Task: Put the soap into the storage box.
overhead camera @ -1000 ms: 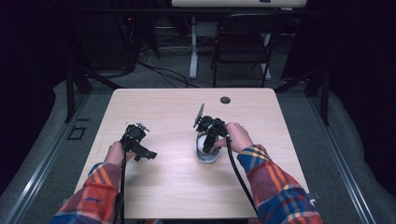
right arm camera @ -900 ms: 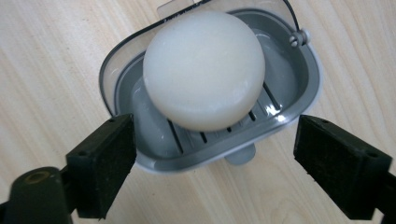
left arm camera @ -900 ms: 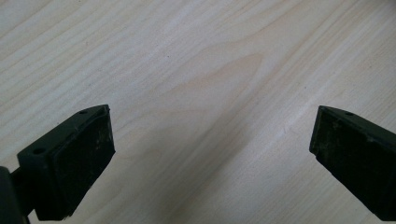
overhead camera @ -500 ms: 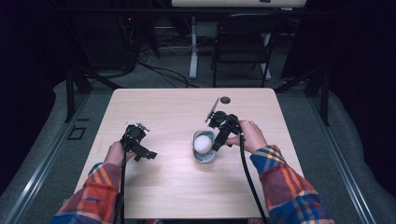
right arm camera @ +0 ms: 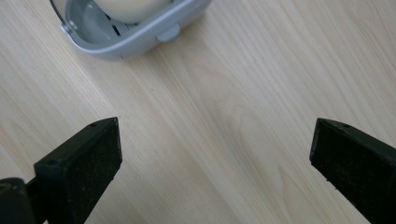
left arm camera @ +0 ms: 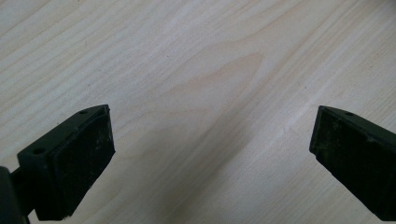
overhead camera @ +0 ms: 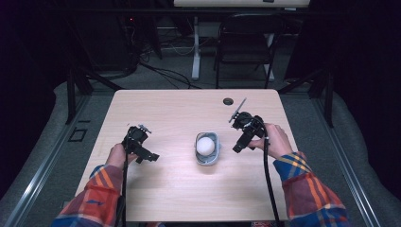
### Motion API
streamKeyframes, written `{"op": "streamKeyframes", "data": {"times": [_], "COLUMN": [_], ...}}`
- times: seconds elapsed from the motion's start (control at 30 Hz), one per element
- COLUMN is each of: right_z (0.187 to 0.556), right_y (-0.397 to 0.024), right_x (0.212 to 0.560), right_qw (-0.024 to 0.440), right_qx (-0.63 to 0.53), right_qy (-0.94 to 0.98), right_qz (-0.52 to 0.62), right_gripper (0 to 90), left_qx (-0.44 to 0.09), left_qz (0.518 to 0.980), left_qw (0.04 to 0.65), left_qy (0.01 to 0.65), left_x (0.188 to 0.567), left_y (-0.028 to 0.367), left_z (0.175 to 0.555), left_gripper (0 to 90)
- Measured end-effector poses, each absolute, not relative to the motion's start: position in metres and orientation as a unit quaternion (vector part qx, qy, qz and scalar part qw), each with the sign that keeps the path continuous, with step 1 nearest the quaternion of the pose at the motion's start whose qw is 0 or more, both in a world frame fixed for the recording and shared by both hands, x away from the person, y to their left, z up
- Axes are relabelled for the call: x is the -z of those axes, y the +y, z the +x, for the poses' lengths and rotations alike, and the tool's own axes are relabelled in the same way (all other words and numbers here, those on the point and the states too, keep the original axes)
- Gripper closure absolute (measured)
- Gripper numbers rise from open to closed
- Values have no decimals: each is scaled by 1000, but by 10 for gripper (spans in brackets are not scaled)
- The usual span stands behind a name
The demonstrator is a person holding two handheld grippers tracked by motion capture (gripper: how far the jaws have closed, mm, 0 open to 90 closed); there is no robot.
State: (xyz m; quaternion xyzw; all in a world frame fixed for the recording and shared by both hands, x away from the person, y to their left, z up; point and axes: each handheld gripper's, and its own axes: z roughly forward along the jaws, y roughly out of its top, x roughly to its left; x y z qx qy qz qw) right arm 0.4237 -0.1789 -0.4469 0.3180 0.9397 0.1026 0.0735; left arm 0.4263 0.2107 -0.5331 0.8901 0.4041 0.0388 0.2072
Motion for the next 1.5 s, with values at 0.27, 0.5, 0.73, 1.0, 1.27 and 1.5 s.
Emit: {"op": "streamKeyframes", "data": {"times": [0.27,0.5,0.73,1.0,1.27,1.5], "right_z": [411,402,392,380,369,361], "right_y": [-213,-237,-262,-292,-308,-317], "right_x": [453,461,473,489,512,533], "right_qw": [77,79,78,71,60,59], "right_qx": [-90,-88,-76,-66,-50,-38], "right_qy": [932,923,914,903,896,889], "right_qz": [341,366,390,419,436,453], "right_gripper": [15,15,15,17,18,20], "left_qx": [-38,-37,-37,-39,-39,-42], "left_qz": [890,890,891,891,893,894], "left_qw": [207,206,205,205,205,205], "left_qy": [404,404,404,402,400,396], "left_x": [533,534,534,534,534,534], "left_y": [210,210,210,210,209,209], "left_z": [426,426,426,426,426,425], "left_gripper": [0,0,0,0,0,0]}}
